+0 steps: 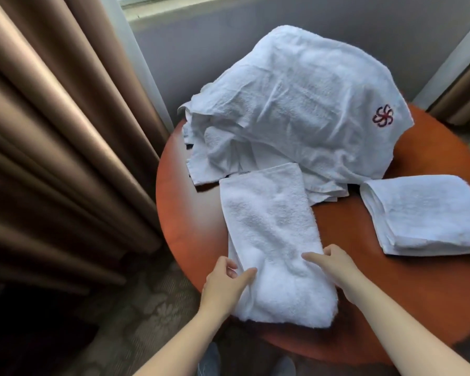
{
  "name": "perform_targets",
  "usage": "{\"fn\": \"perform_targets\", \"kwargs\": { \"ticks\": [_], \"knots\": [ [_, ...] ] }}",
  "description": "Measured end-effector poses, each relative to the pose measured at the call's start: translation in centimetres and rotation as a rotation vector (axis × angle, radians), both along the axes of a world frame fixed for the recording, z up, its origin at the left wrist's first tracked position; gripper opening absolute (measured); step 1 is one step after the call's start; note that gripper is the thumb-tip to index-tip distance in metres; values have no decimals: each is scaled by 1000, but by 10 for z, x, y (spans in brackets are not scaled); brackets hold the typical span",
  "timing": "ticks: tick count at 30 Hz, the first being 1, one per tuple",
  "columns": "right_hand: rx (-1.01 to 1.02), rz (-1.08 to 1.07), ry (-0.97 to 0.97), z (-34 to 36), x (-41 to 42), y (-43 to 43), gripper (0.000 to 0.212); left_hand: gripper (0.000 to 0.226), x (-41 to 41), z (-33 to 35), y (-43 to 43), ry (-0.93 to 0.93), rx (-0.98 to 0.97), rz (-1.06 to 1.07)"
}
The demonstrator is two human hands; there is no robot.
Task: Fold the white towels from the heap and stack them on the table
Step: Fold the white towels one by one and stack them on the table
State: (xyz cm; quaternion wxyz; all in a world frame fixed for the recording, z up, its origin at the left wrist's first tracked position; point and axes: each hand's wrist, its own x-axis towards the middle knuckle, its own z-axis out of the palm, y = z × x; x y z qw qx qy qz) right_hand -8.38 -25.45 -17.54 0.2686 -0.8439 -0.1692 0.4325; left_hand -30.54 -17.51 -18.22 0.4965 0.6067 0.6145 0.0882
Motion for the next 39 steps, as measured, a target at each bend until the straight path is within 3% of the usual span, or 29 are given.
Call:
{"fn": "perform_targets", "kwargs": {
  "ticks": [6,10,14,16,20,25,28,29,31,32,33,35,39],
  "knots": [
    [111,-38,207,7,-10,-20,25,47,2,7,-26,-101,20,-101],
    [210,-82,208,-2,-15,-35,23,48,-4,-4,-42,-103,155,-152],
    [265,-118,16,-10,-26,-62,15,21,-17,-14,-53,-83,398,-50],
    [207,-47,-59,-18,-33,-79,22,5,-20,-13,-56,-133,412,-17],
    [199,23,-92,-27,-41,-94,21,17,-18,-7,-52,-383,89,181],
    [442,-245,176,-13,-40,-91,9,10,-23,-10,-27,-742,-338,309],
    [466,-210,181,-12,-41,-93,6,7,-27,-8,-29,-723,-283,257],
    [454,-171,161,-13,-42,-95,11,24,-30,-10,-32,-691,-242,211],
    [392,-72,114,-18,-43,-99,48,58,-39,-14,-42,-555,-149,37],
    [351,-18,61,-19,-44,-100,60,62,-42,-19,-47,-426,-44,-84],
    [336,19,6,-22,-45,-100,61,57,-45,-25,-51,-314,85,-198],
    [354,19,-52,-24,-48,-99,44,39,-47,-34,-56,-248,261,-254],
    [431,-29,-87,-22,-47,-95,36,37,-43,-32,-54,-285,297,-90]
  ]
}}
